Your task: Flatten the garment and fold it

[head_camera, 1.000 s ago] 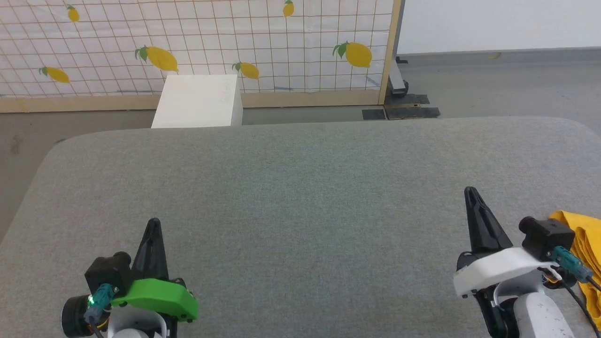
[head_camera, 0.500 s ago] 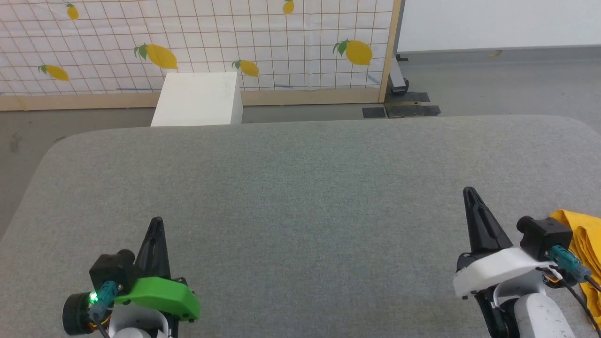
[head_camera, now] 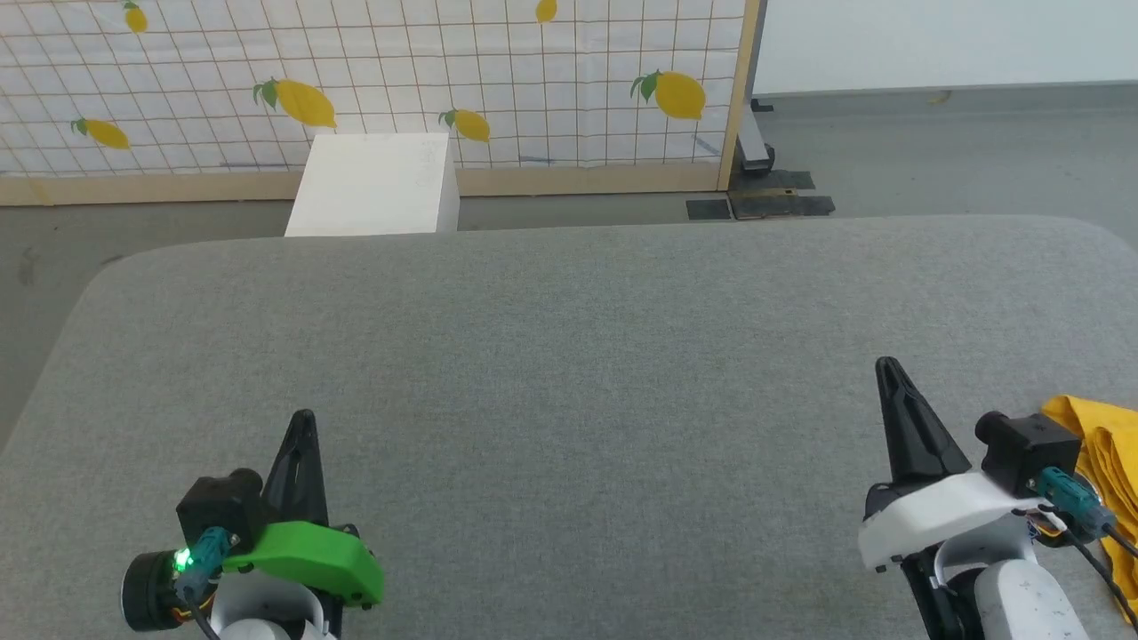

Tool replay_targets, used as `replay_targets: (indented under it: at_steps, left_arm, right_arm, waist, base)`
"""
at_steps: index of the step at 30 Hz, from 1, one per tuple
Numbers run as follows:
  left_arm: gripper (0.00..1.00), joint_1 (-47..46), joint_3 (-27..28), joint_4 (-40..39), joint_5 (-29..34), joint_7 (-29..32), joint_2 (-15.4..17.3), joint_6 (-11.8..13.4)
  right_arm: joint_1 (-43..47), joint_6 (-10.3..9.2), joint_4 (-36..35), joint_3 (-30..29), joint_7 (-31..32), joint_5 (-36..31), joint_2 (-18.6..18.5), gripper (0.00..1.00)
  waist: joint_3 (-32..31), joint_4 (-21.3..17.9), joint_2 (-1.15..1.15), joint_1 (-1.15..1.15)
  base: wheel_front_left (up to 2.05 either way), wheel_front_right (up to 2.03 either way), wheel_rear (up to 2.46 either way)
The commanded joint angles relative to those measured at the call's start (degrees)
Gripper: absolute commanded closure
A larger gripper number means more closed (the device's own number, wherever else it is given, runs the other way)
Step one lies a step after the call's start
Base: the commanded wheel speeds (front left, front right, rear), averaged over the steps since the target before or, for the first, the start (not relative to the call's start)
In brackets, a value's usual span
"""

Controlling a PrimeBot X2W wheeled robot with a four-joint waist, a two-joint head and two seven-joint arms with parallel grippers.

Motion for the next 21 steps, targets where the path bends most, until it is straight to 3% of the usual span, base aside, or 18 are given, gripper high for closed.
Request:
replay_targets:
  at_steps: [1,21]
  left_arm:
    - [1.0,0.24,0.18,-0.42,1.16,0.3,-0.24,-0.28]
    - [1.0,0.35,0.57,-1.44,3.7,2.21,-1.0,-0.84]
  right_arm:
    - [1.03,-0.03,-0.6,0.08,0.51,-0.77,0.02,1.0]
    - [2.19,-0.04,-2.98,0.21,2.34,-3.08,0.03,1.0]
  waist:
    - [0.03,0.0,0.0,0.0]
    - [0.48,0.03,0.0,0.0]
  base:
    - [0.0,0.0,0.0]
    - [0.0,0.0,0.0]
